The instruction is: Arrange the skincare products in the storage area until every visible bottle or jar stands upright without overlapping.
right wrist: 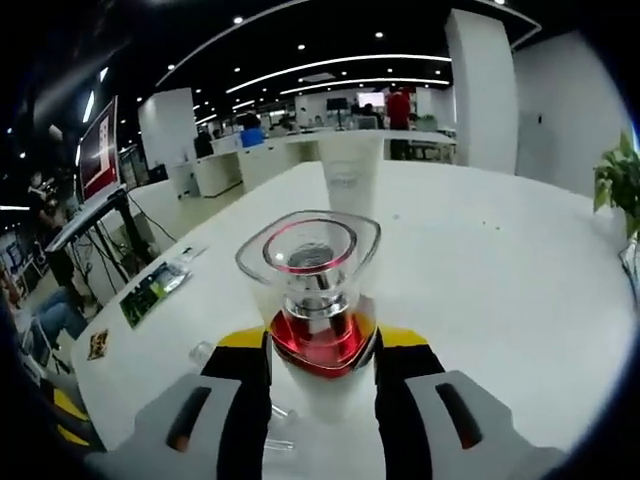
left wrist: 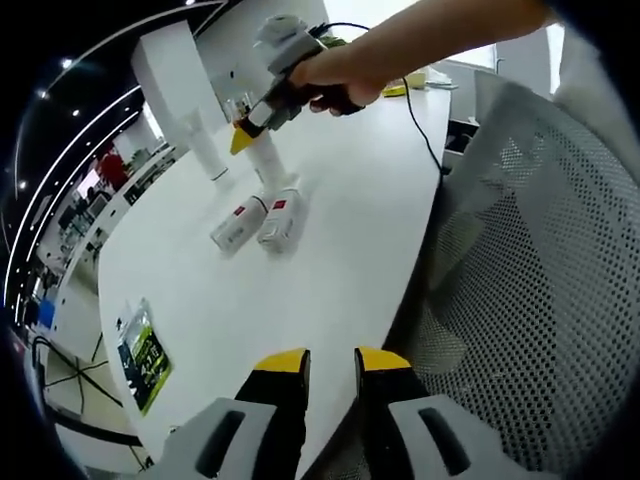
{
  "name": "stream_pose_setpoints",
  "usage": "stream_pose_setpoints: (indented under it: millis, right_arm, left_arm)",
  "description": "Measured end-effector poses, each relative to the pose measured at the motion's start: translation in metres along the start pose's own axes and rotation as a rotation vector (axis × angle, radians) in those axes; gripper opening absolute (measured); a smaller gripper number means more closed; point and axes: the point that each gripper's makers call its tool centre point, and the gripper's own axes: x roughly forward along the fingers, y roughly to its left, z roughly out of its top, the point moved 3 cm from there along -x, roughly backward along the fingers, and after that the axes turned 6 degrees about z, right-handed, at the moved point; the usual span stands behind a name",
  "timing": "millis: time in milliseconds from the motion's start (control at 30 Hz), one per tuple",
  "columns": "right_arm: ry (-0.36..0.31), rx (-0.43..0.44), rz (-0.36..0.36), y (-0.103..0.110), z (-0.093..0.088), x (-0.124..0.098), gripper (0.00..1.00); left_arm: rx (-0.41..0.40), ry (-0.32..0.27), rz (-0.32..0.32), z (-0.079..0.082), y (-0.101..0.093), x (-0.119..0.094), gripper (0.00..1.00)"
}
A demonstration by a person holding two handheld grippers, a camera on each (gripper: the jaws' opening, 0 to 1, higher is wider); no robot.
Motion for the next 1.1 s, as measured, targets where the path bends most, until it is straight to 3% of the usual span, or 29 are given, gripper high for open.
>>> stream_pose_setpoints:
  millis: [300, 567, 633, 833, 1100]
  right_arm:
    - [-0.006, -0.018, -0.006, 0.000, 0.001, 0.003, 0.34]
    - [0.002, -0.036, 0.048, -0.001, 0.002, 0.003, 0.33]
    - [0.009, 0.010, 0.076, -0.001, 0.003, 0.001, 0.33]
    - [-0.029, -0.009, 0.085, -0.003, 0.011, -0.006, 0.32]
    - [-0.066, 0.026, 0.095, -0.007, 0.019, -0.017, 0.33]
  left_arm:
    - [0.001, 0.008, -0.001, -0.001, 0.000, 0.000, 0.19]
    - [0.008, -0.004, 0.004, 0.002, 0.001, -0.001, 0.19]
    - [0.004, 0.005, 0.001, 0.000, 0.001, 0.001, 0.19]
    - [0.014, 0.010, -0.018, -0.001, -0.003, 0.003, 0.19]
    - [0.016, -0.010, -0.024, 0.003, -0.005, 0.001, 0.19]
